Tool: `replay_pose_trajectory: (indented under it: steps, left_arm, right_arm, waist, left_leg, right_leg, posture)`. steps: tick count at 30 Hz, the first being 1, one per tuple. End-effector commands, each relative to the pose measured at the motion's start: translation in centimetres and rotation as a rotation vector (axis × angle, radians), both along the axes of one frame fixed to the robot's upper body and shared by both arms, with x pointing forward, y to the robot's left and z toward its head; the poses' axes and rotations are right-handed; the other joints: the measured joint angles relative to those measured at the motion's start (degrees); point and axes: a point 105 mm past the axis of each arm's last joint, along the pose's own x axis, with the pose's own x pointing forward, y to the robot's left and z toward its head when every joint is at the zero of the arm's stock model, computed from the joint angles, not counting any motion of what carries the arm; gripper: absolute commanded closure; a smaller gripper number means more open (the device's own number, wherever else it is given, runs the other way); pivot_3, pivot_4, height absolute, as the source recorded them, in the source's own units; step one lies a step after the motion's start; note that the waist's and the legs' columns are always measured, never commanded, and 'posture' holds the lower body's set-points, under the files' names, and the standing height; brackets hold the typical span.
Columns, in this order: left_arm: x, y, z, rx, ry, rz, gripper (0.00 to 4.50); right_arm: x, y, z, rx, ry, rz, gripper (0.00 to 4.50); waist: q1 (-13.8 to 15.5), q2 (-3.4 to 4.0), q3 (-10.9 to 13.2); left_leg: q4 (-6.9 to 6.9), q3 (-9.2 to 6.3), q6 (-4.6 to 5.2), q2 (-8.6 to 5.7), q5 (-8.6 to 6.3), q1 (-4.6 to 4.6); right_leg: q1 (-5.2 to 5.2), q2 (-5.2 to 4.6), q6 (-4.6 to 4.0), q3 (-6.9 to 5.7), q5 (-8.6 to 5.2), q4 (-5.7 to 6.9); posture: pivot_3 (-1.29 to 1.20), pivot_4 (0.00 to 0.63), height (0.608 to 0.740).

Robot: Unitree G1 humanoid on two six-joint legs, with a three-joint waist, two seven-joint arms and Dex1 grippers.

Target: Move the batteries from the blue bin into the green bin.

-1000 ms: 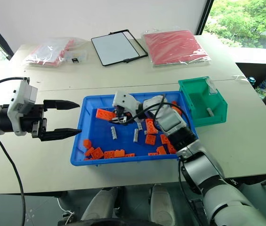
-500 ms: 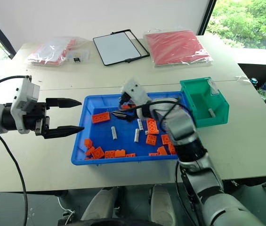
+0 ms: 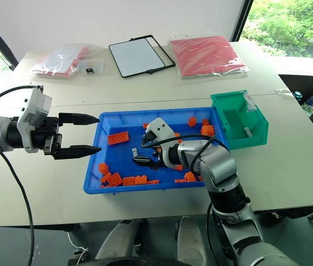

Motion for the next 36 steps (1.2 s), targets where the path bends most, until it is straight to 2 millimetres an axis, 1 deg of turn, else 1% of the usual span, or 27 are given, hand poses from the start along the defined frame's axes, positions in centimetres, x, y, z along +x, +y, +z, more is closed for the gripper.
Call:
replay_pose_trajectory:
  steps: [1,4,10,14,17,20,23,24,28,30,31,33,34,36]
  left_arm:
    - [0.0,-0.1,0.9,0.009,-0.043,-0.015,0.00]
    - [0.0,-0.1,0.9,0.006,-0.044,-0.013,0.00]
    - [-0.2,-0.1,0.8,0.002,-0.044,-0.003,0.00]
    - [-0.2,0.0,0.8,-0.002,-0.048,0.003,0.00]
    - [-0.1,0.0,0.9,-0.004,-0.052,0.008,0.00]
    - [-0.1,0.1,0.9,-0.006,-0.054,0.009,0.00]
    - [-0.1,0.1,0.8,-0.008,-0.054,0.007,0.00]
    - [0.0,0.1,0.8,-0.009,-0.053,0.004,0.00]
    - [0.2,-0.1,0.4,-0.011,-0.051,-0.013,0.00]
    - [0.2,-0.3,0.3,-0.017,-0.050,-0.025,0.00]
    - [0.3,-0.5,0.3,-0.020,-0.051,-0.030,0.00]
    - [0.4,-0.7,0.3,-0.024,-0.052,-0.037,0.00]
    - [0.5,-0.7,0.3,-0.026,-0.052,-0.041,0.00]
    - [0.6,-0.8,0.2,-0.027,-0.051,-0.045,0.00]
  right_arm:
    - [0.2,0.9,-0.1,-0.005,-0.028,0.024,0.39]
    - [0.4,1.0,-1.2,-0.050,-0.041,0.039,0.39]
    - [1.2,2.3,-1.4,-0.038,-0.044,0.052,0.39]
    - [1.4,2.4,-2.3,-0.085,-0.059,0.067,0.39]
    - [1.5,2.3,-3.0,-0.123,-0.085,0.080,1.23]
    - [1.3,2.3,-3.1,-0.141,-0.107,0.099,2.80]
    - [1.0,2.1,-2.6,-0.135,-0.111,0.109,4.27]
    - [1.1,1.8,-2.1,-0.128,-0.118,0.105,4.43]
    - [1.5,0.7,0.3,-0.087,-0.142,0.066,4.43]
    - [1.9,-0.3,2.2,-0.056,-0.174,0.037,4.43]
    - [2.3,-1.1,3.6,-0.028,-0.203,0.005,4.43]
    - [3.0,-3.0,6.3,0.013,-0.255,-0.063,4.43]
    - [3.8,-4.8,7.8,0.021,-0.291,-0.132,4.43]
    - [5.1,-8.7,9.9,0.005,-0.351,-0.270,4.43]
  waist:
    - [-0.04,0.00,0.00]
    - [-0.13,0.00,0.00]
    - [-0.16,-0.01,-0.01]
    - [-0.13,-0.03,-0.02]
    - [-0.12,-0.03,-0.02]
    - [-0.14,-0.03,-0.03]
    - [-0.09,-0.03,-0.03]
    - [0.04,-0.03,-0.03]
    - [0.19,-0.04,-0.03]
    - [0.20,-0.04,-0.03]
    - [0.19,-0.05,-0.02]
    - [0.22,-0.04,0.00]
    - [0.22,-0.04,0.00]
    - [0.26,-0.03,0.01]
  left_leg:
    - [0.00,0.00,0.00,0.00,0.00,0.00]
    - [0.00,0.01,0.00,0.00,0.00,0.01]
    - [-0.01,0.00,0.00,0.03,0.00,0.04]
    - [0.00,0.00,0.00,0.03,0.00,0.04]
    - [0.00,0.00,0.00,0.02,0.00,0.08]
    - [-0.01,0.00,0.00,0.02,0.00,0.08]
    - [0.00,0.00,0.00,0.02,0.00,0.09]
    - [0.00,0.00,0.00,0.02,0.00,0.09]
    - [0.02,-0.01,0.00,0.00,0.00,0.08]
    - [0.02,-0.01,0.00,0.00,0.00,0.07]
    - [0.02,-0.01,0.00,0.00,0.00,0.04]
    - [0.02,-0.01,0.00,0.00,0.00,0.02]
    - [0.03,-0.01,0.00,0.00,0.00,0.01]
    - [0.03,0.01,0.00,0.00,0.00,0.00]
  right_leg:
    - [0.00,0.00,0.00,0.00,0.00,0.00]
    - [0.01,0.00,0.00,0.00,0.00,0.00]
    - [0.01,0.03,0.00,0.00,0.00,0.02]
    - [0.02,0.03,0.00,0.00,0.00,0.02]
    - [0.06,0.03,0.00,0.00,0.00,0.02]
    - [0.06,0.03,0.00,0.00,0.00,0.02]
    - [0.06,0.03,0.00,0.00,0.00,0.02]
    - [0.07,0.03,0.00,0.00,0.00,0.02]
    - [0.09,0.02,0.00,0.00,0.00,0.00]
    - [0.08,0.02,0.00,0.00,0.00,0.00]
    - [0.06,0.01,0.00,0.00,0.00,0.00]
    - [0.05,0.02,0.00,0.00,0.00,0.00]
    - [0.05,0.02,0.00,0.00,0.00,0.00]
    - [0.04,0.01,0.00,0.00,0.00,-0.01]
  posture:
    - [0.00,0.150,0.735]
    - [0.00,0.150,0.735]
    - [0.00,0.150,0.735]
    - [0.00,0.150,0.735]
    - [0.00,0.150,0.735]
    - [0.00,0.150,0.735]
    - [0.00,0.150,0.735]
    - [0.00,0.150,0.735]
    - [0.00,0.150,0.735]
    - [0.00,0.150,0.735]
    - [0.00,0.150,0.735]
    - [0.00,0.150,0.735]
    - [0.00,0.150,0.735]
    - [0.00,0.150,0.735]
